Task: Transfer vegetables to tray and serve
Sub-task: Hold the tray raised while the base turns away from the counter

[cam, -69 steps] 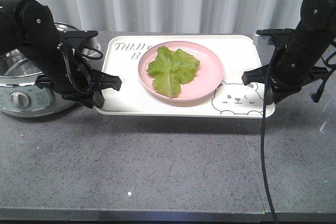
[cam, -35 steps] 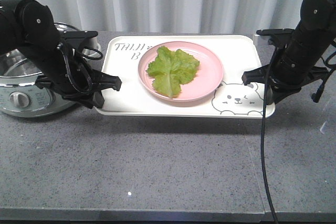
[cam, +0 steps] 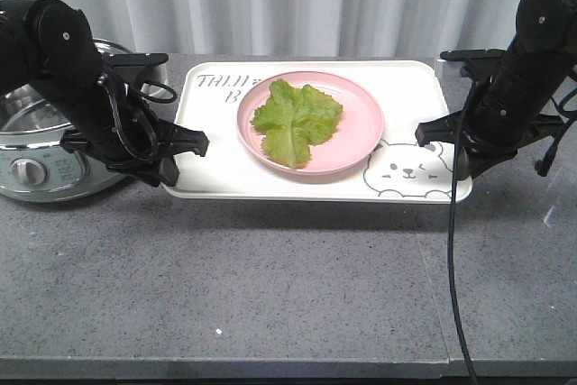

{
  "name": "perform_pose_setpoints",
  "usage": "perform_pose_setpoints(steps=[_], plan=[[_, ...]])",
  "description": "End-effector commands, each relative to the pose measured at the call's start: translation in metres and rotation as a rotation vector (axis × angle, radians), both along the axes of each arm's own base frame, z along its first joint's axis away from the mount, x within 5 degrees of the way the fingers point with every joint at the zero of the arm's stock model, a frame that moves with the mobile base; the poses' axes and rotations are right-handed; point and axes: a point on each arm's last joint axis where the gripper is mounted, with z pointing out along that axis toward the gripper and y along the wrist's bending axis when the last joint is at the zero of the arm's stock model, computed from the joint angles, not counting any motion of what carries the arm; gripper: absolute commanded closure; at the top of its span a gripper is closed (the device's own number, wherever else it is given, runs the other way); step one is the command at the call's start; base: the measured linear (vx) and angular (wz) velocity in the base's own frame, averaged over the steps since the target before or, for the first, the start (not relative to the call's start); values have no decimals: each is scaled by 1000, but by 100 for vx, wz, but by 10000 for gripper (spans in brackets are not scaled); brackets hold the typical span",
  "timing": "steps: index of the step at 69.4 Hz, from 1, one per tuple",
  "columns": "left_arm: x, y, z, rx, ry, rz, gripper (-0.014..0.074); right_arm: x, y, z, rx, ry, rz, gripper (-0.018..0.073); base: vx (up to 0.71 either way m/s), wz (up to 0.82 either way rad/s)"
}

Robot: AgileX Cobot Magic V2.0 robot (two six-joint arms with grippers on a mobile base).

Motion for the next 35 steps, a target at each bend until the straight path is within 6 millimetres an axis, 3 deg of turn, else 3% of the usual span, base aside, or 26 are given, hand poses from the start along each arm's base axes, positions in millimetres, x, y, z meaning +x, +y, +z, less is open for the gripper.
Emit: perform_pose_setpoints(steps=[1,35], plan=[[-9,-17,36,-166,-114,-16,604,-9,14,30,92,-84,48,568,-1,-5],[-9,-17,36,-166,-114,-16,604,-9,14,30,92,-84,48,568,0,-10]])
